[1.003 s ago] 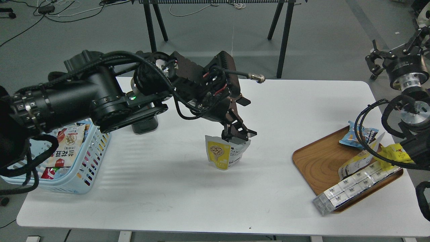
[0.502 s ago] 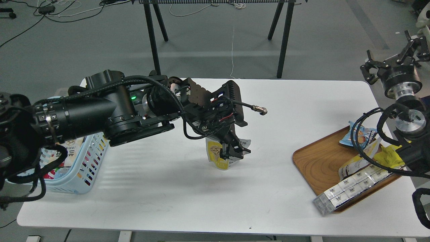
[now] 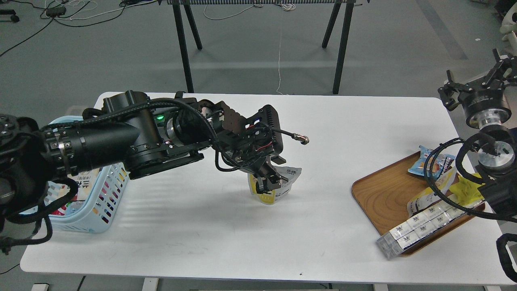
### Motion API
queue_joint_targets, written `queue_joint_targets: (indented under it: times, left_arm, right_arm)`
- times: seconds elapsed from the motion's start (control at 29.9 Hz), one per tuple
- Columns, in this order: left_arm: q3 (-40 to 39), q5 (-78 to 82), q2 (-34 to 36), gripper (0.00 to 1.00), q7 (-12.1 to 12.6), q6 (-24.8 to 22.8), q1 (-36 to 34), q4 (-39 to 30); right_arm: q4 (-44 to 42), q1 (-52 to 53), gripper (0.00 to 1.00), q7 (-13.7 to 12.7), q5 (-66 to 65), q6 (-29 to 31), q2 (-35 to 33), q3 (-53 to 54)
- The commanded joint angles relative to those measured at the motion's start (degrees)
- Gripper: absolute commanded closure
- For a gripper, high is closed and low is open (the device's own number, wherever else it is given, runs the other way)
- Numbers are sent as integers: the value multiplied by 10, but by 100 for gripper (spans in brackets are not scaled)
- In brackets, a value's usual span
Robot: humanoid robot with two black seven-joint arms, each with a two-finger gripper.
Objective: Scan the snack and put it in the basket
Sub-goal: 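Grasp the yellow pouch with the left gripper and lift it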
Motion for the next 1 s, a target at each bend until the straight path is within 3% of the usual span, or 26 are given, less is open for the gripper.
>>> queue_joint_targets:
  times: [0.0,0.13,0.33,0.43,0.6,0.97]
  left_arm:
    - [0,0,4,73,-1,0,-2,0]
    - [0,0,5,91,0,0,-1,0]
    - [0,0,4,92,0,0,-2,-1]
    - [0,0,5,99,-1,0,-5,-1]
    - [-3,0,11,100,-2,0,-8,-9]
    - [-33,0,125,100,-7,0,-14,-105]
  right_arm:
    - [11,1,0,0,0,0,-2,0]
    - [13,1,0,0,0,0,-1,0]
    - [13,3,0,0,0,0,-1,0]
    - [13,5,0,0,0,0,-1,0]
    - [13,7,0,0,-1,0,-1,-1]
    - [13,11,0,0,-1,0,-2,-3]
